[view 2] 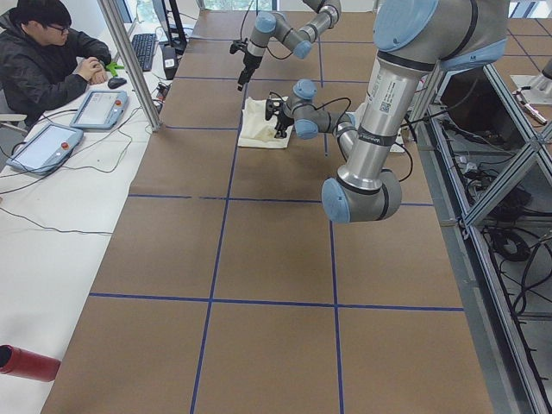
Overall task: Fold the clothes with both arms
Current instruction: 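Raise the right gripper away from the shirt while the left gripper presses its corner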
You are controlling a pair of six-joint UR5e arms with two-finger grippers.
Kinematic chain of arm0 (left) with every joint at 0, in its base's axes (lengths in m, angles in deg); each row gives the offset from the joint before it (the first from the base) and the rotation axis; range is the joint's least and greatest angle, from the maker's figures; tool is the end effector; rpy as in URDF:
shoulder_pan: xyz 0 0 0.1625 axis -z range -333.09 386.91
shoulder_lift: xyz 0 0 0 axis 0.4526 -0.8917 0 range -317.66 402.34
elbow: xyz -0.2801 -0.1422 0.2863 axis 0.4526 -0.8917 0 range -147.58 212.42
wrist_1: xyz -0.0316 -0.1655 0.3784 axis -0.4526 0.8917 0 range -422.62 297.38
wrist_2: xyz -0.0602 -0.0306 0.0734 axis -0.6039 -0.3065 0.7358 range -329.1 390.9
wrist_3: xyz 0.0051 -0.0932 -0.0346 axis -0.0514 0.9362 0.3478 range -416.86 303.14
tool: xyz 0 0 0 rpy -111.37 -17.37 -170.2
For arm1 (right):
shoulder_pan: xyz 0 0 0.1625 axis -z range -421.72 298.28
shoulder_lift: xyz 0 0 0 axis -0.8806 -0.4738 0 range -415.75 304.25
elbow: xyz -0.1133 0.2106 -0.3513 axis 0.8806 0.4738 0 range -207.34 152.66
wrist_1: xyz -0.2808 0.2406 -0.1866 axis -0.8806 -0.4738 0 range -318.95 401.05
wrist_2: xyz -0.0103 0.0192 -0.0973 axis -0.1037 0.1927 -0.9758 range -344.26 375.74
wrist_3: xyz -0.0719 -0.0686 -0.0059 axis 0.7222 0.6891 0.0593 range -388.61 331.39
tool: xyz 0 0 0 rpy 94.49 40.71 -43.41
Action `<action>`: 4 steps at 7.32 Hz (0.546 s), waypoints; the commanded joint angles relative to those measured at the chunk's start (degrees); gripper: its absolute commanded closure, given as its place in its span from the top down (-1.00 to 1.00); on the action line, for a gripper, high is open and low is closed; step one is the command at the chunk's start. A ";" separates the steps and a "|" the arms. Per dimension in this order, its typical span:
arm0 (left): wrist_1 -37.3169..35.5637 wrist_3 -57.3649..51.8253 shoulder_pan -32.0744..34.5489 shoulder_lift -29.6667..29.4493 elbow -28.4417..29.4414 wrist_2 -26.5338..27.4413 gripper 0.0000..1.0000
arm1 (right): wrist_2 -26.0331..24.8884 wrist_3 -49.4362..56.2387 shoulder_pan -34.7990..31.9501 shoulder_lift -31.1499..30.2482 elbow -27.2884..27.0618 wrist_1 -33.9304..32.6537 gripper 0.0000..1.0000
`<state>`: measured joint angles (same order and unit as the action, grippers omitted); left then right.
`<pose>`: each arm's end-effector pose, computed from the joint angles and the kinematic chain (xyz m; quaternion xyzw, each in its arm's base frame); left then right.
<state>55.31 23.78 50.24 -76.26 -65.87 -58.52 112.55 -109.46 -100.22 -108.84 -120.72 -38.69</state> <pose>0.5434 -0.3806 0.2523 0.1549 0.5131 -0.1054 0.8376 -0.4675 -0.5271 0.2345 0.1230 -0.4116 0.2041 0.8797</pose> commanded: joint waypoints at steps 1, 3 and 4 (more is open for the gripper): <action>-0.95 0.04 0.23 -0.14 0.02 0.73 -0.78 | -0.66 -0.27 0.00 -0.27 -0.05 0.02 1.00; -0.77 -0.22 -0.21 -0.14 0.11 1.79 -0.97 | -0.66 -0.19 0.00 -0.44 0.04 0.02 1.00; -0.60 -0.57 -0.12 -0.23 -0.41 1.36 -0.54 | -0.66 -0.18 0.00 -0.44 0.04 0.11 1.00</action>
<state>54.54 23.54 50.14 -76.41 -65.90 -57.04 111.92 -109.67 -100.21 -109.24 -120.72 -38.65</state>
